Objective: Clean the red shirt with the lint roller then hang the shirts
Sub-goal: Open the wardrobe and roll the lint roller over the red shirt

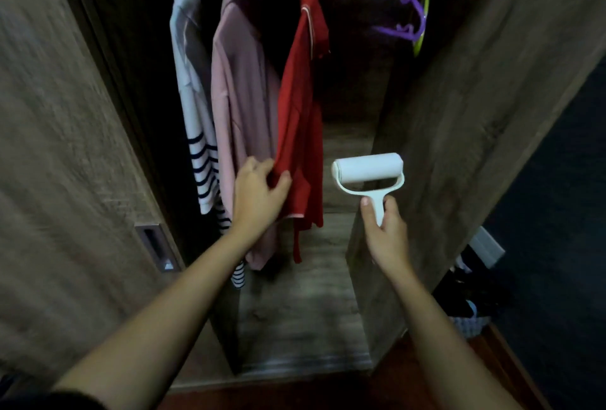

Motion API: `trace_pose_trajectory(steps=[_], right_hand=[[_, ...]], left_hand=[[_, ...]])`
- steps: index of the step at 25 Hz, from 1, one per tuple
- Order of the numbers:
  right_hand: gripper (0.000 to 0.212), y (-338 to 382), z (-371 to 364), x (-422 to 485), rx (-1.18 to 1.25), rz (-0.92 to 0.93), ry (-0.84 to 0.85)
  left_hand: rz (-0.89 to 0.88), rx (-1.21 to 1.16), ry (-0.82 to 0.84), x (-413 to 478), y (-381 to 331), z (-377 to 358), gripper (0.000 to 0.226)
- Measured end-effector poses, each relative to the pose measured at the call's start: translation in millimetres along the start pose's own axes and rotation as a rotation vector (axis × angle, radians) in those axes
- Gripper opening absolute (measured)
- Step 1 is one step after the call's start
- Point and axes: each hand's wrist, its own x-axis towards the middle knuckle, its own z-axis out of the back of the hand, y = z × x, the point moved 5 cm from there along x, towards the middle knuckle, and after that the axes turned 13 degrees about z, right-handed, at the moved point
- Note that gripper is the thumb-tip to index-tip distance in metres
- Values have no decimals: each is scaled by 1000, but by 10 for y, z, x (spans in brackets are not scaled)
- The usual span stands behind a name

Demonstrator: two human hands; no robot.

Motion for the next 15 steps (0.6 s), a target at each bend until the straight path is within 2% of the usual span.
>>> trace_pose_trajectory(steps=[1, 5, 8, 10, 12, 15], right_hand=[[20, 1, -59, 109, 19, 6, 13], [11, 77, -354, 631, 164, 67, 140], [12, 229, -529, 833, 277, 131, 209], [12, 303, -658, 887, 334, 164, 231], [15, 339, -830, 897, 344, 189, 270], [24, 345, -1075, 808, 334, 208, 294]], left_hand=[[-2, -29, -50, -59, 58, 104, 33], [180, -124, -304, 151, 322, 776, 17], [149, -68, -553, 348, 372, 1403, 17], [131, -4, -655, 418, 392, 1661, 21], [125, -12, -683, 469, 442, 1777, 23], [128, -168, -595, 542, 550, 1752, 20]])
